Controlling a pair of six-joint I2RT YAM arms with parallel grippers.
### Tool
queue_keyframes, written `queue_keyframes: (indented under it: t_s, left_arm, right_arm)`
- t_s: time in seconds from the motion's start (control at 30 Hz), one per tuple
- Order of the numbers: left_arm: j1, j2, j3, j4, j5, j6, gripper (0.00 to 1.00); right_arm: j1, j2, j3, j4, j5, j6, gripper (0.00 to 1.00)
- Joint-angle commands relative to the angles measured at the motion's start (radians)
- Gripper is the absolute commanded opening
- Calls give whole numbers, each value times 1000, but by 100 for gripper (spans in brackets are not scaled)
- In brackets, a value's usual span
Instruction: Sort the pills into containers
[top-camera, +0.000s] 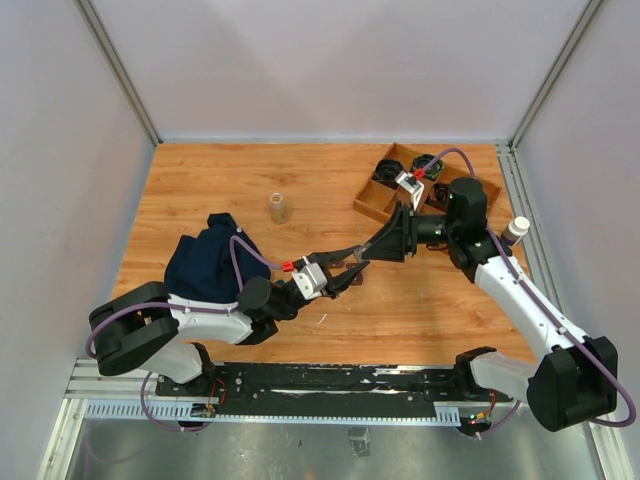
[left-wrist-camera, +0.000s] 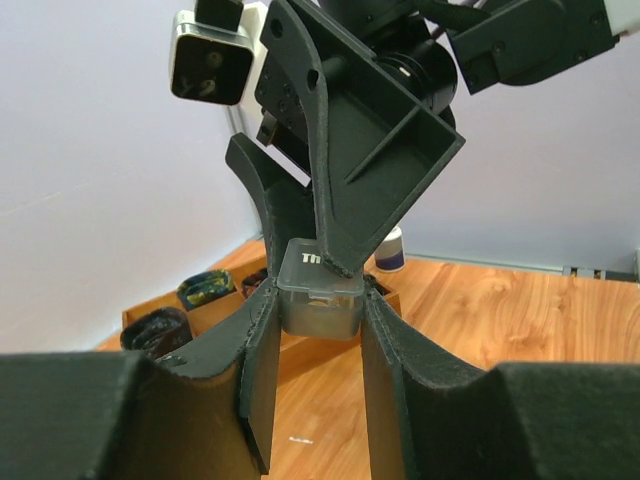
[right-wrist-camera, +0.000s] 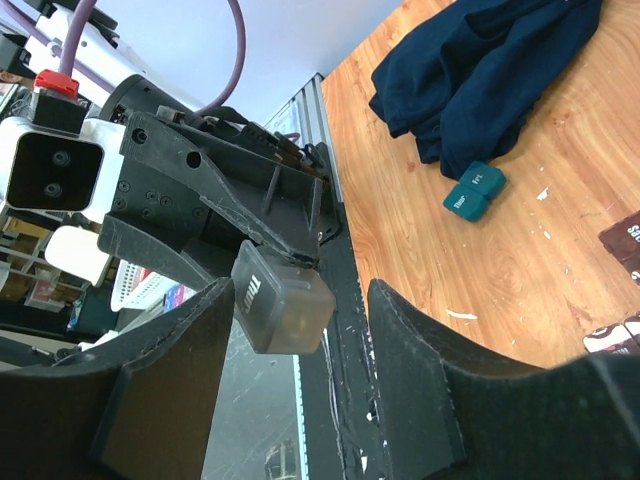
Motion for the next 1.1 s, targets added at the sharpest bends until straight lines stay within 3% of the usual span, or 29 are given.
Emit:
queue_keyframes:
  t_s: [0.0,0.3,0.57,0.7,1.07]
  left_arm:
    - [5,-13,30,-35,3,52,6]
    - [6,-20,29,-53,9,75,7]
    - [10,-38,21,-64,6,73,10]
    - [11,-41,23,-71,4,71,13]
    - [13,-53,14,-74,14,87,11]
  right_arm:
    - [20,12,38,-51,14,-30,55]
    - [36,27,28,-46,-1,-10,48]
    - [37,26,19,-31,-21,-4,32]
    - [38,27,17,-29,-28,-2,29]
    - [49,35,10,-31,-36,1,44]
